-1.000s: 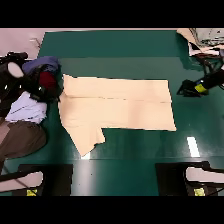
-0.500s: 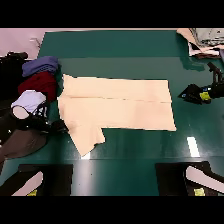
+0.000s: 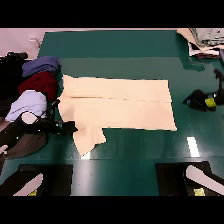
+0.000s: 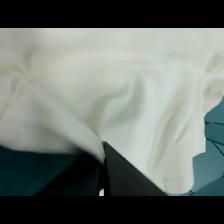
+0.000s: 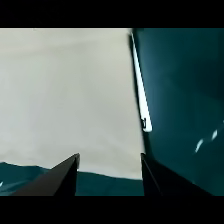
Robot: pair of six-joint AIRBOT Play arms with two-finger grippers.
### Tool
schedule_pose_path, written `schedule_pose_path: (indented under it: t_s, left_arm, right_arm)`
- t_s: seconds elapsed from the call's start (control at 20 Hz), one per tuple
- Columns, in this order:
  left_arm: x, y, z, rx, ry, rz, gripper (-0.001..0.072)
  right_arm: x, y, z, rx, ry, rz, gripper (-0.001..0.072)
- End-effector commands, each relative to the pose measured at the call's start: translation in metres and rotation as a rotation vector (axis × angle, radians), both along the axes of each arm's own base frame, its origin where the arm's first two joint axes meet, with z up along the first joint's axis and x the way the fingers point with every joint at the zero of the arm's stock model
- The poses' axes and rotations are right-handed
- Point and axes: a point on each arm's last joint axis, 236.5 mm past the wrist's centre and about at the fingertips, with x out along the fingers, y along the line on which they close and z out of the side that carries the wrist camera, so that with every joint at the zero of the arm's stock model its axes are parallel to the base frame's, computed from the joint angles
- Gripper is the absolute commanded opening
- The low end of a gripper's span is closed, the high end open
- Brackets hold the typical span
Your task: Fold the shirts.
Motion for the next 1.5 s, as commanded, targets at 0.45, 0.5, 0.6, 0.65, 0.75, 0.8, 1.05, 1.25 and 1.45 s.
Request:
schedule_pose_path:
  t_s: [0.45, 0.5, 0.6, 0.65, 0.75, 0.8, 1.05, 1.25, 1.45]
  left_arm:
    - [0.011, -0.012, 0.024, -0.033, -0.047, -0.044, 0.0022]
    - [0.010, -0.012, 0.024, -0.032, -0.047, -0.045, 0.0021]
    - [0.005, -0.010, 0.021, -0.016, -0.037, -0.074, 0.0022]
    - [-0.004, -0.007, 0.017, 0.009, -0.014, -0.107, 0.0021]
    - [-0.025, 0.000, 0.010, 0.049, 0.046, -0.178, 0.0020]
    - [-0.031, 0.002, 0.012, 0.060, 0.052, -0.197, 0.0019]
    - [-0.076, 0.009, 0.052, 0.078, 0.055, -0.243, 0.0020]
    - [-0.068, 0.009, 0.070, 0.072, 0.011, -0.184, 0.0020]
    - [0.018, 0.017, 0.109, 0.124, -0.239, -0.078, 0.0021]
  right_arm:
    - [-0.068, 0.045, -0.108, 0.232, 0.218, -0.244, 0.0486]
    - [-0.065, 0.052, -0.110, 0.226, 0.219, -0.213, 0.0414]
    - [-0.057, 0.060, -0.107, 0.197, 0.207, -0.147, 0.0296]
    - [-0.055, 0.059, -0.104, 0.170, 0.195, -0.115, 0.0200]
    - [-0.054, 0.048, -0.094, 0.079, 0.165, -0.044, 0.0041]
    - [-0.059, 0.038, -0.087, 0.016, 0.160, -0.005, 0.0020]
    - [-0.112, -0.010, -0.048, -0.246, 0.202, 0.082, 0.0020]
    - [-0.107, -0.011, -0.025, -0.277, 0.105, 0.013, 0.0020]
    - [-0.053, 0.015, -0.012, -0.250, 0.035, 0.081, 0.0020]
